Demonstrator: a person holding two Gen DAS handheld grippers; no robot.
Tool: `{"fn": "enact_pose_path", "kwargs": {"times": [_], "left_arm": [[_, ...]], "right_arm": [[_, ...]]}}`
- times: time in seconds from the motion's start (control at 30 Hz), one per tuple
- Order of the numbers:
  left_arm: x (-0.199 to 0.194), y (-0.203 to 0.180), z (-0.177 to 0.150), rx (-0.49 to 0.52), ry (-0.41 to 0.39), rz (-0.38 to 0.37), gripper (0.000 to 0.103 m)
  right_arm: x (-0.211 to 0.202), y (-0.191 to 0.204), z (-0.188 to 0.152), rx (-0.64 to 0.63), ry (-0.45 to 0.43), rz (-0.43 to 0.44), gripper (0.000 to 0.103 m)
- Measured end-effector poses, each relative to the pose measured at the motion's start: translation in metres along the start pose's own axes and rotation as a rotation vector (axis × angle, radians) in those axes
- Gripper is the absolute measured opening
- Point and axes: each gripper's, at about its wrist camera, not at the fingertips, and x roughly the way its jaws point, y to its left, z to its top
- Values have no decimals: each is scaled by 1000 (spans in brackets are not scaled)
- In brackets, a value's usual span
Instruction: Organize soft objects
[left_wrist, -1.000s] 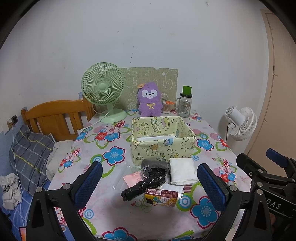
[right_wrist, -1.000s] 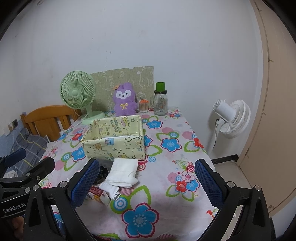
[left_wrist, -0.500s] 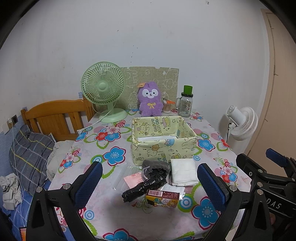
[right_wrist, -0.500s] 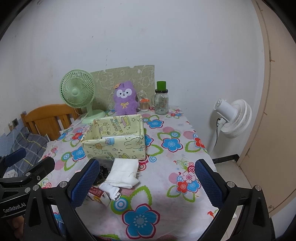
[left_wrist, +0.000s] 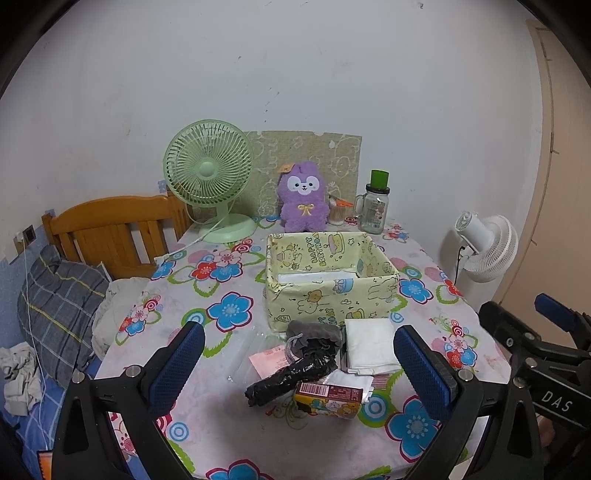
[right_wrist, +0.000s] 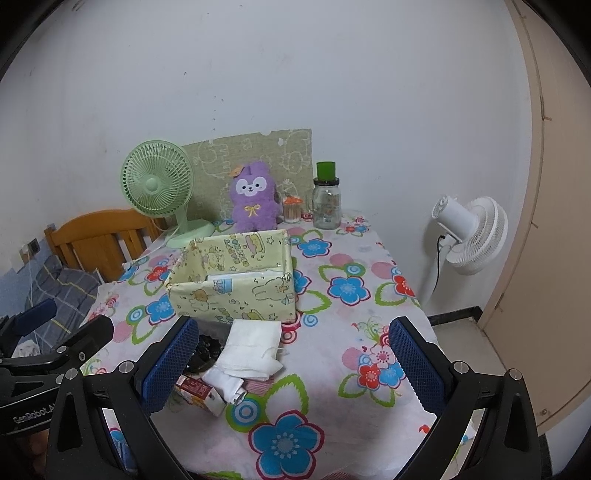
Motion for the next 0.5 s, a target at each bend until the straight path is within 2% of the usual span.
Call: {"fn": "enact_pose_path", "kwargs": {"times": [0.17,0.5], "left_arm": [[9,3,2,-9,14,3,103],[29,5,-7,-7,54,-3,102]], "right_arm": [[0,2,2,-24,-30,-7,103],[19,2,-1,-29,1,6,99]]}}
